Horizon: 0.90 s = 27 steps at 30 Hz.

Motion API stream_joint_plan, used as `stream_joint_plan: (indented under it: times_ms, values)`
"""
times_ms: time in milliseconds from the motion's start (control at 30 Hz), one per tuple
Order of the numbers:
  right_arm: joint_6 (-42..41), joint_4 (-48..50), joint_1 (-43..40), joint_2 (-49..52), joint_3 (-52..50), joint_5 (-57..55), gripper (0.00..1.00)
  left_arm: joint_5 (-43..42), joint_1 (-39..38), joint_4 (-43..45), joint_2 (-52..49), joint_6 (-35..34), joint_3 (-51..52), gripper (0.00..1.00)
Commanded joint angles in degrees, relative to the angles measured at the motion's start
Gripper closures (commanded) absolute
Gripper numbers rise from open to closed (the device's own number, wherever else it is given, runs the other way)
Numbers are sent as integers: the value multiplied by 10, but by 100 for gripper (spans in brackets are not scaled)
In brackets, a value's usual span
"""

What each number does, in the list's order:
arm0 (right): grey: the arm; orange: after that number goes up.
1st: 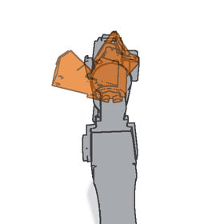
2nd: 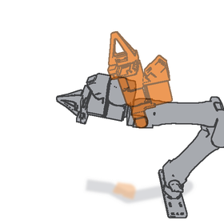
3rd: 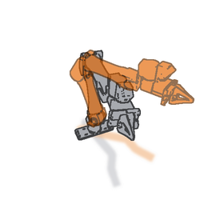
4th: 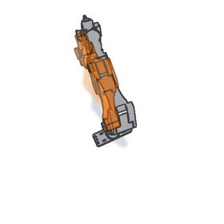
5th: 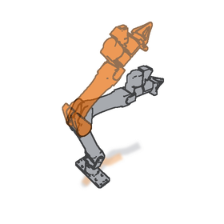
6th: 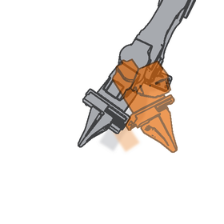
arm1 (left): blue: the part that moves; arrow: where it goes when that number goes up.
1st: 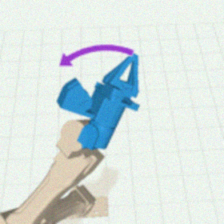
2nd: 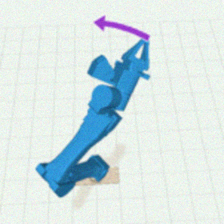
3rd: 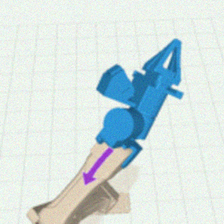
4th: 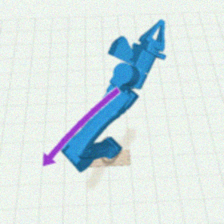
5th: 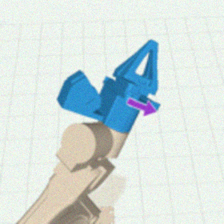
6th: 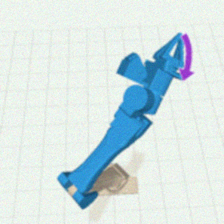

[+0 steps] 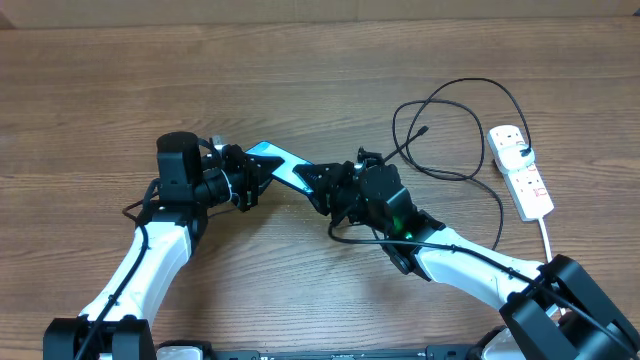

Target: Plug charger to phone and switch on socket

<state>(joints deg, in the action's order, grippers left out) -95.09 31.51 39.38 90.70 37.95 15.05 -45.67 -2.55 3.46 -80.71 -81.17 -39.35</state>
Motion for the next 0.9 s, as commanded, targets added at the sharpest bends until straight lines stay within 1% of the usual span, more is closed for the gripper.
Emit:
stream_joint_plan:
  times_ms: [0, 33, 67, 133, 167, 267, 300, 367, 433, 500, 567, 633, 733, 800, 867]
  values:
    - [148, -36, -2, -8, 6, -29, 67, 38, 0, 2, 1, 66, -1, 96]
    - [165, -51, -2, -8, 6, -45, 64, 42, 1, 2, 1, 80, -1, 96]
    - [187, -75, -2, -8, 6, -72, 58, 45, 1, 2, 1, 92, -1, 96]
    - [214, -111, -2, -8, 6, -123, 45, 47, 4, 2, 1, 111, -1, 96]
    - [233, -129, -2, -8, 6, -154, 32, 44, 8, 2, 1, 123, -1, 96]
    - [302, -172, -2, -8, 6, -238, 13, 11, 27, 2, 1, 163, -2, 96]
    - [363, -179, -3, -8, 6, -261, 13, -16, 42, 2, 0, 181, -2, 96]
    - [420, -182, -13, -9, 10, -253, 13, -59, 63, 3, -7, 200, -6, 96]
    - [434, -203, -30, -10, 22, -225, 12, -102, 80, 2, -22, 214, -14, 96]
    - [435, -266, -65, -10, 50, -193, 13, -150, 90, 3, -50, 225, -28, 96]
    - [443, -339, -99, -10, 80, -190, 13, -192, 90, 3, -81, 230, -44, 96]
    - [469, -400, -134, -10, 113, -190, 13, -241, 84, 4, -122, 236, -68, 96]
    - [494, -470, -185, -10, 163, -190, 14, -310, 64, 33, -185, 237, -104, 96]
    - [523, -487, -214, -9, 185, -190, 23, -339, 47, 43, -219, 236, -128, 96]
    - [539, -488, -238, -6, 198, -193, 38, -354, 28, 43, -246, 233, -151, 96]
